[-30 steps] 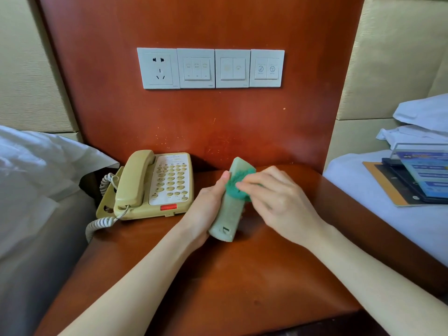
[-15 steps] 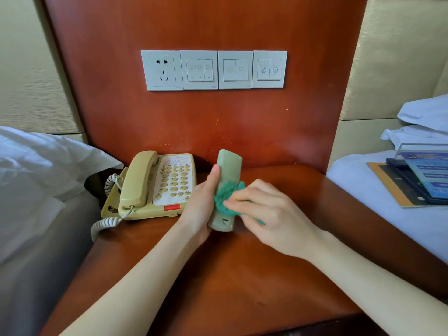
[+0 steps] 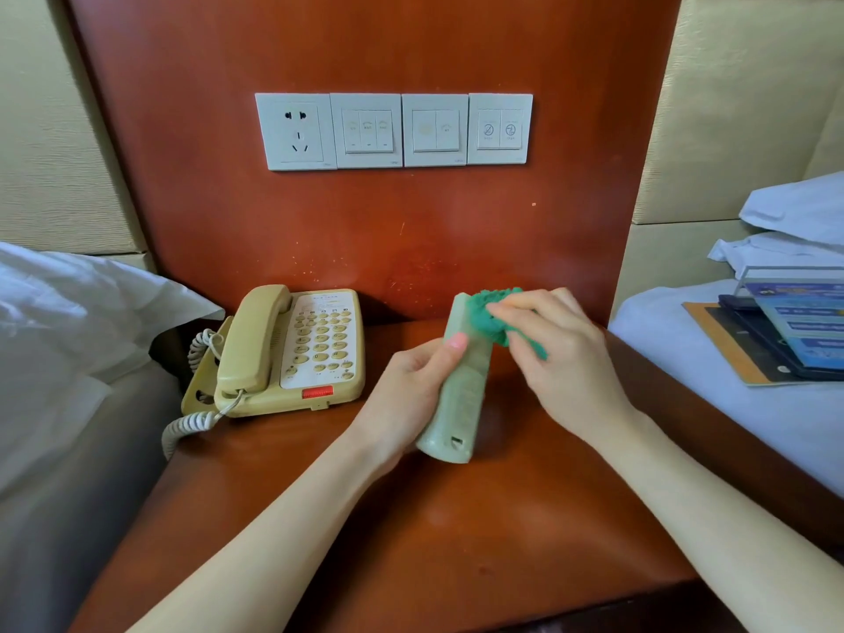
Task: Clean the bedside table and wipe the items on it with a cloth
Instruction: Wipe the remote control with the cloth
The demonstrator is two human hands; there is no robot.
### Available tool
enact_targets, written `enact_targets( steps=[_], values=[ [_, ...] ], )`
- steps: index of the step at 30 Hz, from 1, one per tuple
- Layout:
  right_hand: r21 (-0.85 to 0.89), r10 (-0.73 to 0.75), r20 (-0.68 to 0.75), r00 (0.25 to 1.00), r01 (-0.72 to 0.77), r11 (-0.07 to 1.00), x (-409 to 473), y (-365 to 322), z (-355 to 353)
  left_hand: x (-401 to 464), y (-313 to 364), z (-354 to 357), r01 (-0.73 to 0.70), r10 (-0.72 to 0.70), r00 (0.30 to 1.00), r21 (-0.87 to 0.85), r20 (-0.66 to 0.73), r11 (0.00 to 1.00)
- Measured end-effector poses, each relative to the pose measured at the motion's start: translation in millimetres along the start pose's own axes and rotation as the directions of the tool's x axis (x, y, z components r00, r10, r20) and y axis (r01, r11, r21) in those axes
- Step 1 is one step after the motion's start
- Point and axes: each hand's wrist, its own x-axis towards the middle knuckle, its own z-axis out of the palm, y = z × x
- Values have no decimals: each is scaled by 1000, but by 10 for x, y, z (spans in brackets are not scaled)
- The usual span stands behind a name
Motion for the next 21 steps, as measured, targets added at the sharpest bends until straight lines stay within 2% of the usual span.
enact_targets(
  steps=[2, 4, 6, 8, 11, 15, 21],
  values=[
    [35, 154, -30, 988, -153, 988, 9, 55, -22, -11, 3, 20, 12, -11, 998, -20, 64, 1000],
    [151, 349, -30, 937, -340, 928, 22, 78, -26, -6, 3, 34, 31, -27, 995, -37, 95, 999],
    [278, 489, -25, 872, -463, 841, 32, 96, -33, 8, 9, 39, 50, -47, 997, -55, 59, 997],
    [356, 556, -8, 831, -517, 778, 31, 124, -38, 25, 20, 14, 99, -101, 995, -82, -19, 992],
    [382, 575, 27, 818, -540, 750, 29, 87, -26, 21, 52, -48, 210, -236, 968, -242, -80, 947],
    [364, 529, 61, 847, -512, 778, 9, 26, 13, 10, 76, -101, 296, -393, 917, -535, -74, 791],
    [352, 494, 64, 867, -483, 802, -4, 4, 38, 37, 71, -154, 384, -551, 834, -699, -17, 603]
  ],
)
